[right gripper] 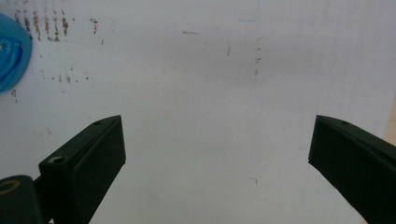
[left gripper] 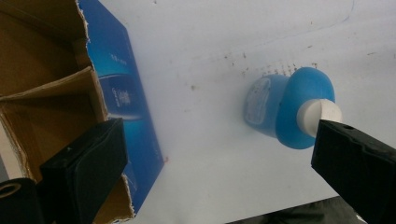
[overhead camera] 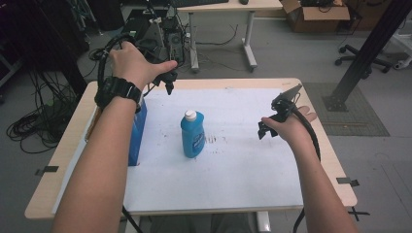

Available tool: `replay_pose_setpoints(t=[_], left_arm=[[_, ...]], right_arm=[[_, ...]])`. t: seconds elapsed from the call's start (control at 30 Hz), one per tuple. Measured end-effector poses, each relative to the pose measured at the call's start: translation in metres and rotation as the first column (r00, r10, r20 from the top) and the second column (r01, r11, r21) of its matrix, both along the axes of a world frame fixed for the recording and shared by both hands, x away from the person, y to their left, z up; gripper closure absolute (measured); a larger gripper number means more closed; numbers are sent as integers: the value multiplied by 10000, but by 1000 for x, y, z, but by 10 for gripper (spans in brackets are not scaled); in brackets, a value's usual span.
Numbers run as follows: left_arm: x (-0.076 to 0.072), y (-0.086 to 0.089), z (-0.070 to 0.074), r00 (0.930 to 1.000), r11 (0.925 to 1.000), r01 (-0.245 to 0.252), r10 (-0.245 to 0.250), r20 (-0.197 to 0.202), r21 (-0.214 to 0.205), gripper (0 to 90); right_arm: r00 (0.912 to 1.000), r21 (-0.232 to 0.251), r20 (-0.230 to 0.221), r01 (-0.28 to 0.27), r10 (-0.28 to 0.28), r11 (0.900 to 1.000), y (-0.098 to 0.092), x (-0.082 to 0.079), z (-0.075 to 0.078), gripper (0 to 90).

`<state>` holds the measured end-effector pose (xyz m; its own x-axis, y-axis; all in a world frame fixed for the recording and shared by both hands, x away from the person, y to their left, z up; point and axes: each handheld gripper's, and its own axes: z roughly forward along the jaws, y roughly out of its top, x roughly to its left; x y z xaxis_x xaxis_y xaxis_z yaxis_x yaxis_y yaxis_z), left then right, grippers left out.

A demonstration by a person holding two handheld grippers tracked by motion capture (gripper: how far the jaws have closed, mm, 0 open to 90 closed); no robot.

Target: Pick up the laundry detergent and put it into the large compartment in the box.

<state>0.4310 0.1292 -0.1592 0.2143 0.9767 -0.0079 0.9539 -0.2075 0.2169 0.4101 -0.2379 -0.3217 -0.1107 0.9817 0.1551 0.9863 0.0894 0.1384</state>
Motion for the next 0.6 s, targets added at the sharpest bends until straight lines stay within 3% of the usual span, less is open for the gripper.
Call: replay_pose_setpoints(t=[0.33, 0.6], left_arm=[[2, -1, -1, 10000, 9999, 29, -29, -48, 138, 41], [6, -7, 2, 9986, 9987, 502, -500, -146, 134, 41]], right_arm=[[10000, 115, 28, -87, 87, 9999, -4, -1, 2, 39], [9999, 231, -24, -98, 99, 9997, -8, -2, 2, 39]])
